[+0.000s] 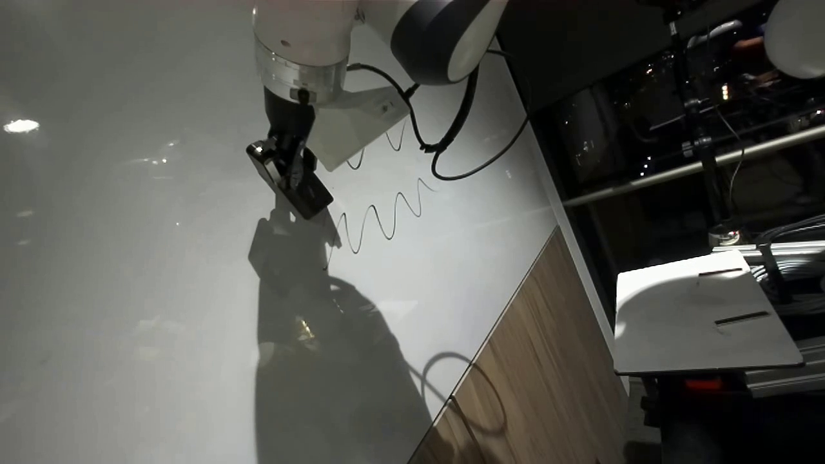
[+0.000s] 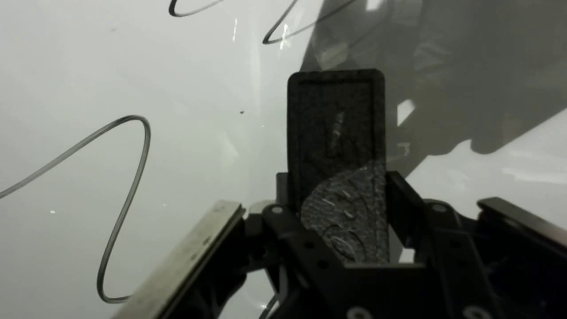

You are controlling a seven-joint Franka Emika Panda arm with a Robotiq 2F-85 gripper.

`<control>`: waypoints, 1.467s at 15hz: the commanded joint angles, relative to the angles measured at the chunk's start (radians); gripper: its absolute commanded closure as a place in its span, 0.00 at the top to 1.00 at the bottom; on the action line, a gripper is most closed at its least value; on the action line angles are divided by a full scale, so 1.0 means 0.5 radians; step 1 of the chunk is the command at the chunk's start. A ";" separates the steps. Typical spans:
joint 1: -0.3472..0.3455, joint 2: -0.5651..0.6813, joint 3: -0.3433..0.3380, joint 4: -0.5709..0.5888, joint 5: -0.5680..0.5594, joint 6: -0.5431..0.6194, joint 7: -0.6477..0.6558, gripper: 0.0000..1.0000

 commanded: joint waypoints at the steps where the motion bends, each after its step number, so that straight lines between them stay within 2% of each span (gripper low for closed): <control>1: -0.017 0.143 -0.179 -0.062 -0.030 -0.022 -0.189 0.28; 4: 0.095 0.221 -0.316 -0.114 0.016 -0.073 -0.335 0.28; 8: 0.178 0.253 -0.483 -0.138 0.061 -0.096 -0.409 0.28; 12: 0.215 0.233 -0.606 -0.162 0.128 -0.080 -0.448 0.28; 22: 0.232 0.267 -0.799 -0.222 0.167 -0.019 -0.566 0.28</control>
